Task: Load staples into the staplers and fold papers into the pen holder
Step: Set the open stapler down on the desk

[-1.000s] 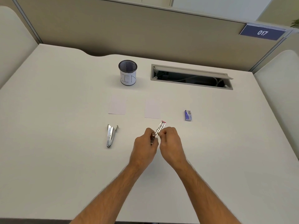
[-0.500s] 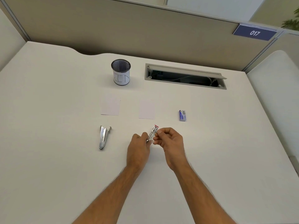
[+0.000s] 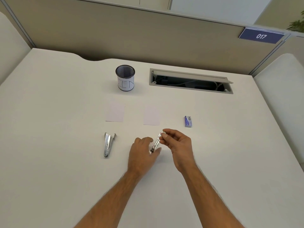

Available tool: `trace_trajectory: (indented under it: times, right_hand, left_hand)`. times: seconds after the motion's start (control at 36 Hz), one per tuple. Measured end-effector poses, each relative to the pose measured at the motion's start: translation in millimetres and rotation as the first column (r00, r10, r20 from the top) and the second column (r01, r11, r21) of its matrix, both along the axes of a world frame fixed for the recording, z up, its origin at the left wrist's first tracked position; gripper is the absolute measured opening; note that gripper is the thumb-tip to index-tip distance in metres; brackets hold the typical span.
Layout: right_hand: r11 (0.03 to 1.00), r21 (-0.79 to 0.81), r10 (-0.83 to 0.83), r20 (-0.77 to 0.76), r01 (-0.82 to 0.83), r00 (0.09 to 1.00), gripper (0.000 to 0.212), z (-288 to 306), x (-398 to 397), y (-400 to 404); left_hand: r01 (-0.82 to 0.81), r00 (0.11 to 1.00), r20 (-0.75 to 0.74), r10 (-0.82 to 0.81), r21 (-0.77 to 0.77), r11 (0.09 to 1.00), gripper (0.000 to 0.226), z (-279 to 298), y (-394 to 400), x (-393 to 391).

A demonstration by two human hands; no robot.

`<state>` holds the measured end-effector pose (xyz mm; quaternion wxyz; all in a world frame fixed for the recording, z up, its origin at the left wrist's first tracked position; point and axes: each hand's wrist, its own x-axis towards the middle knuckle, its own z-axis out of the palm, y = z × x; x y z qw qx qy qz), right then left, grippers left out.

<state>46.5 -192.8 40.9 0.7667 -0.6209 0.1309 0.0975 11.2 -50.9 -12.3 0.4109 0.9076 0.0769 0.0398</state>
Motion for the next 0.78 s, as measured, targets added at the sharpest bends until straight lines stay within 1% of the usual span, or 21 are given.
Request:
trace_trajectory:
  times: [0.08, 0.17, 0.25, 0.31, 0.36, 0.44, 0.64, 0.78]
  right_hand:
    - [0.998, -0.062, 0.011, 0.033, -0.009, 0.999, 0.016, 4, 5, 7]
    - [0.993, -0.114, 0.021, 0.057, -0.014, 0.998, 0.013, 11, 16, 20]
    - [0.979, -0.202, 0.042, 0.089, -0.024, 0.995, 0.011, 15, 31, 33]
    - [0.961, -0.276, 0.067, 0.118, -0.032, 0.991, 0.010, 17, 42, 46]
    - [0.943, -0.330, 0.100, 0.134, -0.051, 0.986, 0.010, 17, 52, 58]
    - [0.930, -0.363, 0.110, 0.136, -0.053, 0.985, 0.010, 17, 67, 74]
    - [0.852, -0.521, 0.157, 0.167, -0.048, 0.973, 0.016, 20, 108, 111]
    - [0.814, -0.580, 0.175, 0.197, -0.029, 0.965, 0.018, 29, 143, 133]
  left_hand:
    - [-0.039, 0.991, 0.126, 0.036, 0.024, 0.999, 0.038, 7, 9, 0]
    - [-0.083, 0.982, 0.172, 0.082, -0.006, 0.997, 0.032, 20, 23, 8]
    - [-0.132, 0.976, 0.172, 0.135, -0.024, 0.991, 0.018, 31, 39, 22]
    - [-0.158, 0.975, 0.161, 0.154, 0.013, 0.987, 0.015, 39, 57, 36]
    - [-0.166, 0.978, 0.142, 0.155, 0.069, 0.984, 0.016, 46, 73, 50]
    - [-0.174, 0.979, 0.131, 0.158, 0.121, 0.977, 0.019, 57, 92, 71]
    - [-0.194, 0.975, 0.149, 0.165, 0.205, 0.959, 0.021, 81, 120, 114]
    - [-0.212, 0.973, 0.145, 0.181, 0.234, 0.949, 0.022, 85, 137, 142]
